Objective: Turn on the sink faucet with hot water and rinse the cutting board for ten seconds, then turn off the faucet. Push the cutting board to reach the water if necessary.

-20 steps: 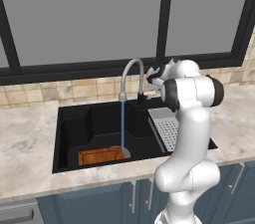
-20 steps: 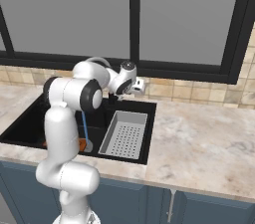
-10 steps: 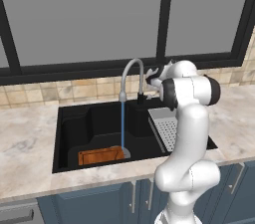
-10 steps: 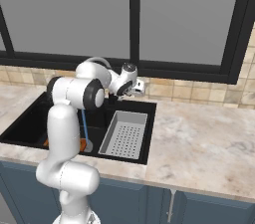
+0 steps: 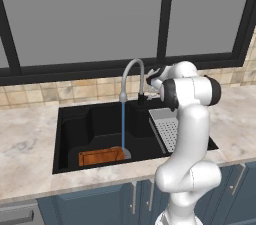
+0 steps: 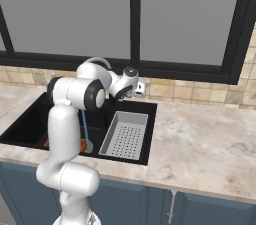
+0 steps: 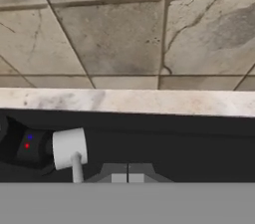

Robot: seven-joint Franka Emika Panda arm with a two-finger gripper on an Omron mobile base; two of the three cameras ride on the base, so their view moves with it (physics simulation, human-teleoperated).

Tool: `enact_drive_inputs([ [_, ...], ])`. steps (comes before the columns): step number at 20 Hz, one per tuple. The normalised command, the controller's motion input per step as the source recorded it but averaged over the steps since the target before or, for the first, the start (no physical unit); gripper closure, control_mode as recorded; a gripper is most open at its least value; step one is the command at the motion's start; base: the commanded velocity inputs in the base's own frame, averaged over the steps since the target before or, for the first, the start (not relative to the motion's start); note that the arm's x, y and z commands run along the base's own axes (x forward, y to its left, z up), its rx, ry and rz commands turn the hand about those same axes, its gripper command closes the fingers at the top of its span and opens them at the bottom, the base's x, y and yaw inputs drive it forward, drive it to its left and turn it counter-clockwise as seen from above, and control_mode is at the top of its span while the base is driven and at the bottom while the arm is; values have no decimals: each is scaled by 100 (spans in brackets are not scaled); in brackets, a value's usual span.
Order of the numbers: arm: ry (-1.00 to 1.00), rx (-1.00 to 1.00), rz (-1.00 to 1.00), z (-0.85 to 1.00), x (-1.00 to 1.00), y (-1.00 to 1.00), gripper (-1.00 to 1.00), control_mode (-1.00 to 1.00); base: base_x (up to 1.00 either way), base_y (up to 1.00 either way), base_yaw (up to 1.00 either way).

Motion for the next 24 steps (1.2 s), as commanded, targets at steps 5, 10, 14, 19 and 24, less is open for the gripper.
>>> enact_drive_inputs([
  [5,-5,0,3,-1,-10,0,100,-100,0,0,0],
  [10,0,0,1,-3,-3,0,100,-100,0,0,0],
  [14,0,0,0,0,0,0,100,-100,0,0,0],
  [19,0,0,0,0,0,0,100,-100,0,0,0],
  [24,0,0,0,0,0,1,100,-100,0,0,0],
])
